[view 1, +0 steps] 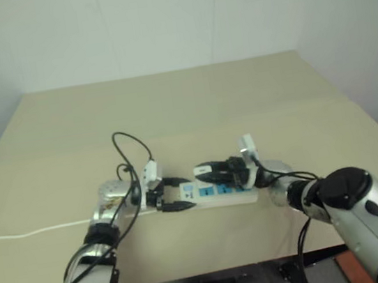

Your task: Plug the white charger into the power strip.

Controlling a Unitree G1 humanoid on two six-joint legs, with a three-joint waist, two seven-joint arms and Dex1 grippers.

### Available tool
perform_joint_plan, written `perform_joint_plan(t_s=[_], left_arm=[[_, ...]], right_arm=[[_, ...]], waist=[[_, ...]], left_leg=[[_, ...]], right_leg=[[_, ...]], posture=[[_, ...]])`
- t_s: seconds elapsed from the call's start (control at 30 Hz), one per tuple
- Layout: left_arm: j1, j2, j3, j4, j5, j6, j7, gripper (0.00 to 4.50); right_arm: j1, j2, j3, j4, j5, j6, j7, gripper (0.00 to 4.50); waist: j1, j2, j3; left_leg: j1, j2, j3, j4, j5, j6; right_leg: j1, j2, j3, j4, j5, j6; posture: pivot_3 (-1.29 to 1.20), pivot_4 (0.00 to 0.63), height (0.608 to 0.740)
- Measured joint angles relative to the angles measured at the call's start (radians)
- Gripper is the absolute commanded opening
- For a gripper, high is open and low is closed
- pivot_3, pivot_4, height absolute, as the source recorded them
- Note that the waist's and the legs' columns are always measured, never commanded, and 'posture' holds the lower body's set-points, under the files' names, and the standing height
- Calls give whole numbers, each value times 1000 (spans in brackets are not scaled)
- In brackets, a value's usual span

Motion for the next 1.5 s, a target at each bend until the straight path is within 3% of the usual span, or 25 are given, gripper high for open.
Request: perform_joint_plan(t_s=[0.17, 0.37, 0.9, 1.43, 1.5], left_arm=[[2, -1, -3, 0, 1, 0, 7, 3256], [9, -2, -8, 0, 9, 0, 12, 3256], [30, 0, -9, 0, 14, 3, 15, 3256], [41, 6, -9, 0, 21, 4, 26, 3256], [41, 5, -9, -1, 21, 4, 25, 3256]], right_arm=[[31, 6, -21, 0, -10, -63, -14, 1127], [59, 14, -20, 0, -18, -87, -38, 1127], [51, 27, 34, -3, -4, -9, -58, 1127], [82, 51, 79, -2, -15, -183, -128, 1127], [84, 50, 78, -2, -16, -191, -124, 1877]], waist=[[1, -4, -3], [2, -20, -15], [8, -21, -16], [3, -22, -26], [4, -22, -26]], left_leg=[[6, 0, -1, 0, -2, 3], [7, 0, -6, 0, -2, 3], [20, 5, -12, -2, -10, 6], [26, 6, -11, -7, -11, 6], [26, 6, -12, -7, -11, 6]], right_leg=[[6, 0, -1, -2, 0, 0], [8, 0, -2, -7, 0, 0], [23, 5, -4, -15, 0, 0], [25, 5, -3, -17, 1, -1], [25, 5, -3, -17, 1, -1]], posture=[[0, 150, 740], [0, 150, 740], [0, 150, 740], [0, 150, 740], [0, 150, 740]])
